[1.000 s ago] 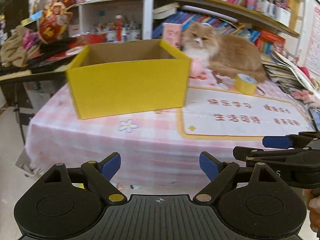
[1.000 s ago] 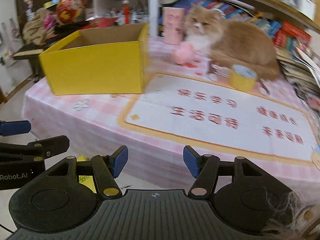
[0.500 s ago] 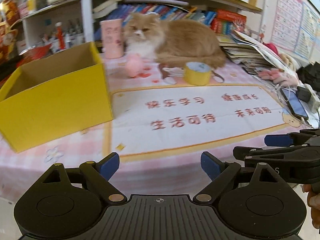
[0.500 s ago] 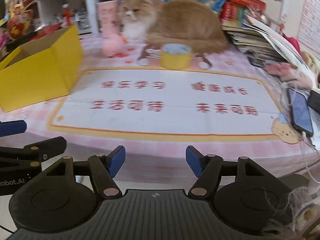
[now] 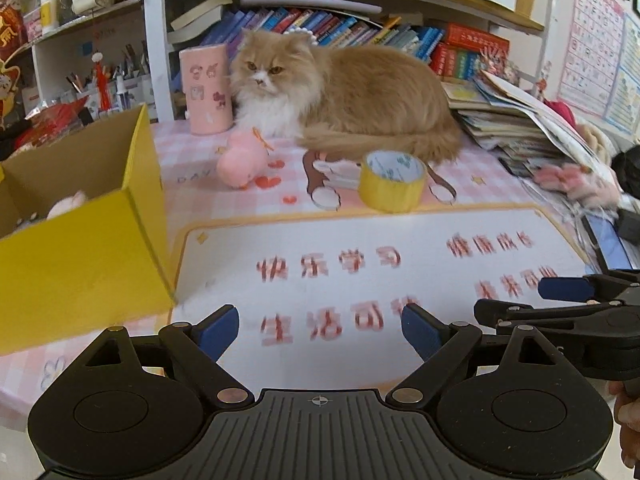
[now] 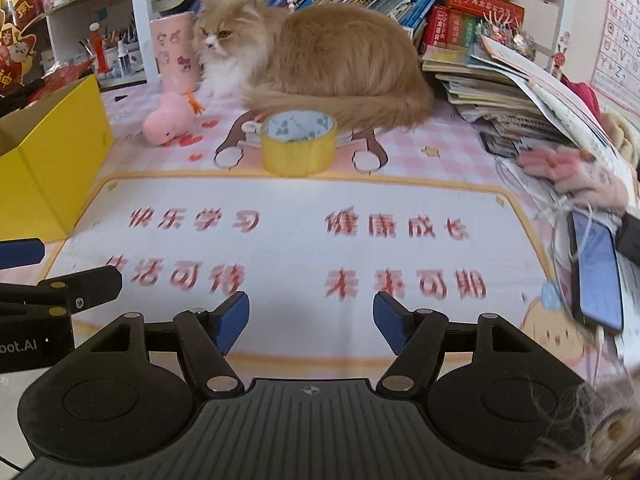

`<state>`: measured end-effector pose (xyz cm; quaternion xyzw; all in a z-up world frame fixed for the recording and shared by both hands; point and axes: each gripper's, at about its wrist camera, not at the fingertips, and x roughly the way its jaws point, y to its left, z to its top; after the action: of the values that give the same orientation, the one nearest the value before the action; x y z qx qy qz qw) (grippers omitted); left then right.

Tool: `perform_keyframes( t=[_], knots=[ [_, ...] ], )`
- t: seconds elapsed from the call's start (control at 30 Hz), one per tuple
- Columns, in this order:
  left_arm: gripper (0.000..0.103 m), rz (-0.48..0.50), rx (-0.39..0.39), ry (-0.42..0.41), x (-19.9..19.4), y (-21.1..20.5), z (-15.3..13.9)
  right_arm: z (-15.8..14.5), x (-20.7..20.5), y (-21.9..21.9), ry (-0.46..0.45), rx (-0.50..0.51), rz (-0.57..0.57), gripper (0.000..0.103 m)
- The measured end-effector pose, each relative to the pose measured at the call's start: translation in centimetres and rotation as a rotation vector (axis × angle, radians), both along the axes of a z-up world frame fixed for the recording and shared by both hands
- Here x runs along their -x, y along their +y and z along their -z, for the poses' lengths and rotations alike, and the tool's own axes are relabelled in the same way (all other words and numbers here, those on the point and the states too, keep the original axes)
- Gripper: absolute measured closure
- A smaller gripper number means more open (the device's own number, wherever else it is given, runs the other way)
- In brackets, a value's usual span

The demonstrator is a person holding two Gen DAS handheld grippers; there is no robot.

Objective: Organize objects
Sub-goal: 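Move both open tools back from the box toward the table items, then grasp pink plush pig with left tool while right tool grasps yellow tape roll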

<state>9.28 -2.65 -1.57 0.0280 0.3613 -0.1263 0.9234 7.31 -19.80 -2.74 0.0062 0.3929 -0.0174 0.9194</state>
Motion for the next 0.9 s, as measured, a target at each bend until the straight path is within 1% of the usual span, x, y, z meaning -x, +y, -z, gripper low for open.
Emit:
perform_keyframes(
  t=[0.1, 0.2, 0.27, 0.3, 0.37, 0.4, 0.47, 0.6, 0.7, 0.77, 0.9],
  knots=[
    [0.012, -0.047, -0.008, -0.009, -2.2, -1.1, -0.2, 0.0, -2.3, -1.1, -0.010, -0.004, -0.023, 0.035],
    [0.012, -0.108, -0.010, -0.037, -4.7, -1.9, -0.6, -0.1, -4.7, -1.7, -0.030, 0.003, -0.063, 0.033],
    [0.012, -0.142, -0.020, -0.054, -6.5, -2.4, -0.8, -0.2, -6.5, -1.9, -0.050, 0.005, -0.094, 0.027],
    [0.012, -0.155, -0.029, -0.060, -7.2, -2.7, -0.9, -0.2, -7.3, -2.0, -0.057, 0.006, -0.104, 0.026],
    [0.012, -0.183, -0.049, -0.072, -9.0, -3.1, -1.1, -0.1, -9.1, -2.1, -0.064, 0.003, -0.125, 0.020],
    [0.012, -0.197, -0.055, -0.077, -9.9, -3.2, -1.1, 0.0, -9.9, -2.2, -0.067, 0.001, -0.133, 0.020],
    [0.012, -0.226, -0.062, -0.077, -11.5, -3.3, -1.1, 0.1, -11.5, -2.3, -0.077, -0.006, -0.154, 0.016],
    [0.012, -0.302, -0.063, -0.060, -14.9, -3.1, -0.5, 0.7, -14.6, -2.4, -0.083, -0.005, -0.192, 0.014],
    [0.012, -0.356, -0.049, -0.036, -17.3, -2.6, 0.2, 1.2, -16.5, -2.5, -0.076, -0.009, -0.205, 0.013],
    [0.012, -0.390, -0.053, -0.023, -18.9, -2.4, 0.8, 1.6, -17.6, -2.5, -0.068, -0.013, -0.209, 0.012],
    [0.012, -0.475, -0.069, -0.035, -22.0, -1.8, 1.5, 2.3, -19.3, -2.4, -0.050, -0.026, -0.219, 0.010]
  ],
)
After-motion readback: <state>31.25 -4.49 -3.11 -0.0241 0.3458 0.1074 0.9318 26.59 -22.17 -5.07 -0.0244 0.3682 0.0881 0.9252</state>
